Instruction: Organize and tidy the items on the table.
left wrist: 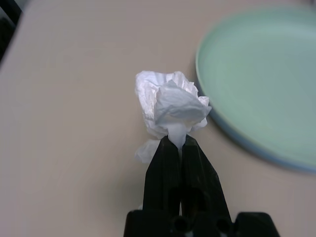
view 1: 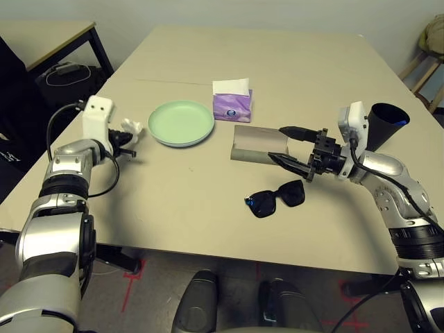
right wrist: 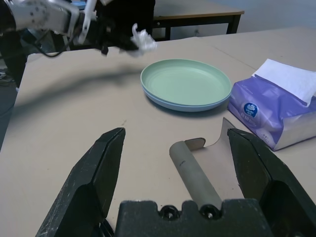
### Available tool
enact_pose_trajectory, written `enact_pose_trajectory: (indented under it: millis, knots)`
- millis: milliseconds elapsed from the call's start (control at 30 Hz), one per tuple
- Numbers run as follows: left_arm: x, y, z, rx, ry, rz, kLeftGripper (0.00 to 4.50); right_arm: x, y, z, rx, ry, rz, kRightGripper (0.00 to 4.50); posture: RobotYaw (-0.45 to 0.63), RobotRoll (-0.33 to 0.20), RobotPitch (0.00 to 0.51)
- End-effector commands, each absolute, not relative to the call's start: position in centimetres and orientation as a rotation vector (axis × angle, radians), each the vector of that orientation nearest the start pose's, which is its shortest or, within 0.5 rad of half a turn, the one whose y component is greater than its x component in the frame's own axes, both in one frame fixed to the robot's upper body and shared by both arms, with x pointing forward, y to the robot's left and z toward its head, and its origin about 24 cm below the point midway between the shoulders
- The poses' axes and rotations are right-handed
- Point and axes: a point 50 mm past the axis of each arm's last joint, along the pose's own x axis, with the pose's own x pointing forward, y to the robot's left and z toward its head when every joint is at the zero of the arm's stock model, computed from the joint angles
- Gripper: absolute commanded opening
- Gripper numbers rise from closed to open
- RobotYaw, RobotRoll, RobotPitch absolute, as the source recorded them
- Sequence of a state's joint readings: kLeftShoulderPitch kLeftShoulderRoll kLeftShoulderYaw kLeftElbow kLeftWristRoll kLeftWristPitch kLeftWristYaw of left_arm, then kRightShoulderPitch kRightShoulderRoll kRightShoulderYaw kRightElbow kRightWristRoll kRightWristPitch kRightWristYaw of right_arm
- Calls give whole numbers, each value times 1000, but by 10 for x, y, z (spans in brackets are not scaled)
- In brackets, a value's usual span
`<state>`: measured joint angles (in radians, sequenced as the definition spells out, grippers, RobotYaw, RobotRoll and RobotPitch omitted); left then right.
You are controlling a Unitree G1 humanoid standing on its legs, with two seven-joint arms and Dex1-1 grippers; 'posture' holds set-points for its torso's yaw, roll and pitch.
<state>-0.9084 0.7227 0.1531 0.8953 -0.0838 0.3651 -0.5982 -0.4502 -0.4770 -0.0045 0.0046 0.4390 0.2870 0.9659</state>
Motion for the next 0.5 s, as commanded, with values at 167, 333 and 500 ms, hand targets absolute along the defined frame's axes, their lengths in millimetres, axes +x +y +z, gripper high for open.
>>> enact_pose_trajectory:
  millis: [167,333,500]
  knots:
    - [360,303,203,122,204,-167,58,304,-161,159,-87,-131,1016,4500,214,0,66]
    - [365,285,207,108,190,-216,58,306,-157,157,-93,-93,980,4500,213,0,66]
    - [371,271,204,113,206,-265,58,306,-157,158,-93,-78,963,4500,209,0,65]
